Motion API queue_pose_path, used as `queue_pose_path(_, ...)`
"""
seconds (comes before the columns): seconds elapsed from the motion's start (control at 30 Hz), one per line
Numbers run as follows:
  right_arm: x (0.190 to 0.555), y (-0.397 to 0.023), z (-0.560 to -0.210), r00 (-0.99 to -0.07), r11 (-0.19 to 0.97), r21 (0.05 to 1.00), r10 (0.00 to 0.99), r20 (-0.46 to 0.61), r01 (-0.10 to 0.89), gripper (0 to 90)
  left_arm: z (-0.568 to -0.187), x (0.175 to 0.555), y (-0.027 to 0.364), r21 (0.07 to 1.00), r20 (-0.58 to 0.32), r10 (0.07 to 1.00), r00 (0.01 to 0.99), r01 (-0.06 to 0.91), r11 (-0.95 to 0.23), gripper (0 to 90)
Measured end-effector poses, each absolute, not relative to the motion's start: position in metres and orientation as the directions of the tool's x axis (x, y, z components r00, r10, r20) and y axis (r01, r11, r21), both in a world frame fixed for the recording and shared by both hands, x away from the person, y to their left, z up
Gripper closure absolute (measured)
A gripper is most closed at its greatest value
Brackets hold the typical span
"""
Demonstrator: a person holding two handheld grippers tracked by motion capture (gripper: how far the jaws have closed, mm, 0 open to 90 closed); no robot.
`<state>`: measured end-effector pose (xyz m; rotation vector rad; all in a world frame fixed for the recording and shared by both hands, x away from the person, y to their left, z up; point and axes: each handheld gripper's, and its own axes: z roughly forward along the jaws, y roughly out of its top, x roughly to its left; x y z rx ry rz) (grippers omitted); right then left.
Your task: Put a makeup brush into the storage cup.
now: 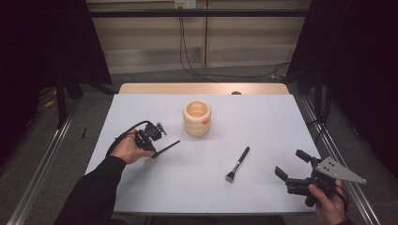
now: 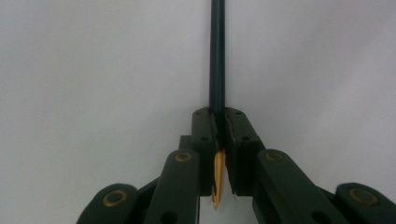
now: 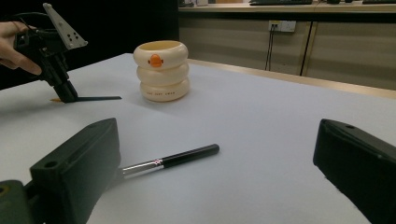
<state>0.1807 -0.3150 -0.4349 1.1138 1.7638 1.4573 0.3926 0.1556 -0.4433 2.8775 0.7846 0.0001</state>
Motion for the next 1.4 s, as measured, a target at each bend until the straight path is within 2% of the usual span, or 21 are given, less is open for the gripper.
queue_pose_path(0.97,0.181,-0.315,-0.435,-0.471,0.039,0.97,0.879,0.081,0.24,0.4,-0.443,0.395,0.17,0.226,-0.125,0.547,0.828,0.56,-0.797,83.5)
queue_pose_path(1.13,0.181,-0.315,-0.435,-0.47,0.038,0.97,0.879,0.083,0.241,0.3,-0.443,0.393,0.172,0.235,-0.105,0.566,0.818,0.573,-0.785,83.5)
queue_pose_path(1.4,0.181,-0.315,-0.435,-0.469,0.037,0.97,0.879,0.082,0.24,0.5,-0.439,0.39,0.18,0.303,-0.13,0.58,0.804,0.589,-0.749,83.5)
